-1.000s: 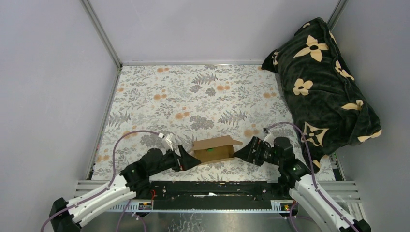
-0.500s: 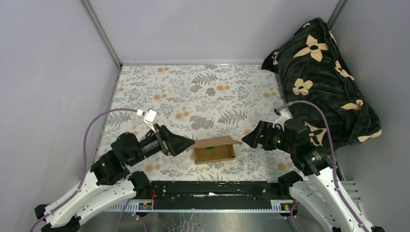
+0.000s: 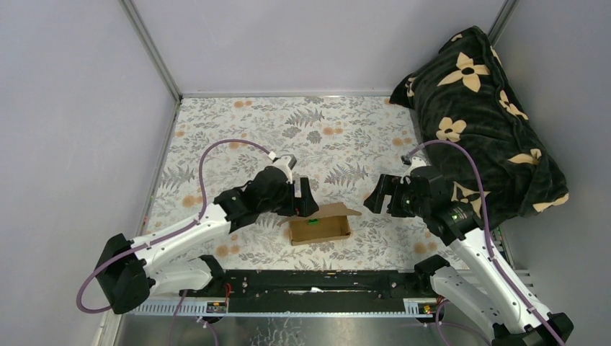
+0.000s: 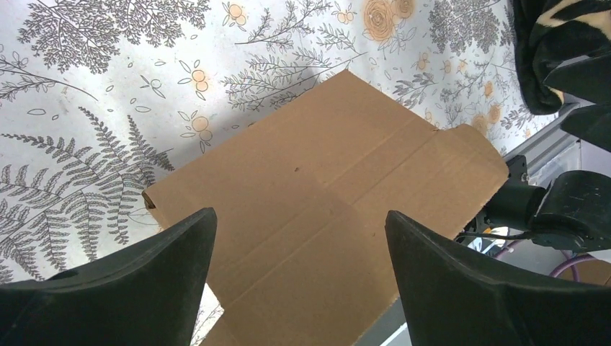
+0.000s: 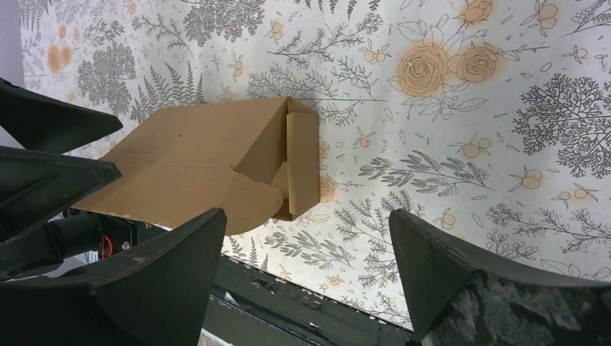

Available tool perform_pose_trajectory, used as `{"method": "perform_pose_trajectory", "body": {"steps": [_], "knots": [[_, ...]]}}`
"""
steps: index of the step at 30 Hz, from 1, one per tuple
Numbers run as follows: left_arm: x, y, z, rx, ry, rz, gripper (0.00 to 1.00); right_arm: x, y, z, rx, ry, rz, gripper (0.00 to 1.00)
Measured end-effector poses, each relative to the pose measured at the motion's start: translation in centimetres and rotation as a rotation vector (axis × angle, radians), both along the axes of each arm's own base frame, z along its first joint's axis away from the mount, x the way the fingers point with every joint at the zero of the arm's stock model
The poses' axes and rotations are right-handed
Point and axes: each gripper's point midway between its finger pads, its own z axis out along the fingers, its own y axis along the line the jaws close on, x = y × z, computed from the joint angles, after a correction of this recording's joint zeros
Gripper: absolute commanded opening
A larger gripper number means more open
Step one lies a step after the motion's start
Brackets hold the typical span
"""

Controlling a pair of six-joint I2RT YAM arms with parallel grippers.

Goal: Fold the paper box
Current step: Close the paper box at the center of the board.

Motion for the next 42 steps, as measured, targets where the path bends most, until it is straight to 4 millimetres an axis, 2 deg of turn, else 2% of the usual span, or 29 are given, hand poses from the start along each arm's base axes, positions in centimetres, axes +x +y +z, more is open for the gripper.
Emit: {"method": "perform_pose_trajectory", "body": {"steps": [8,15,20,27,34,36,39,42], "knots": [[-0.8,-0.5,-0.7,-0.032,-0.003,-0.043,0.89,0.4,0.6,-0.5,0.013,0.000,0.016,0.92],[-3.3,-2.2,-1.5,-0.011,-0.003,-0.124,0.88,0.1,1.1,-2.3,0.019,0.045,0.042,0.92],[-4.6,-3.0,-3.1,0.047,-0.003,-0.149,0.88,-0.3,1.3,-3.2,0.029,0.063,0.056,0.91],[-5.3,-3.3,-4.8,0.113,-0.008,-0.143,0.88,-1.0,1.5,-4.6,0.047,0.096,0.065,0.89],[-5.9,-3.5,-6.6,0.177,-0.007,-0.147,0.88,-1.3,2.0,-5.2,0.074,0.110,0.083,0.87],[-5.9,-3.5,-6.8,0.185,-0.012,-0.147,0.89,-1.4,2.2,-5.3,0.082,0.115,0.092,0.84],[-5.9,-3.5,-7.0,0.194,-0.020,-0.144,0.90,-1.6,2.6,-5.5,0.099,0.126,0.110,0.70],[-6.0,-3.6,-7.2,0.202,-0.027,-0.144,0.90,-2.0,3.1,-5.6,0.116,0.135,0.136,0.67]]}}
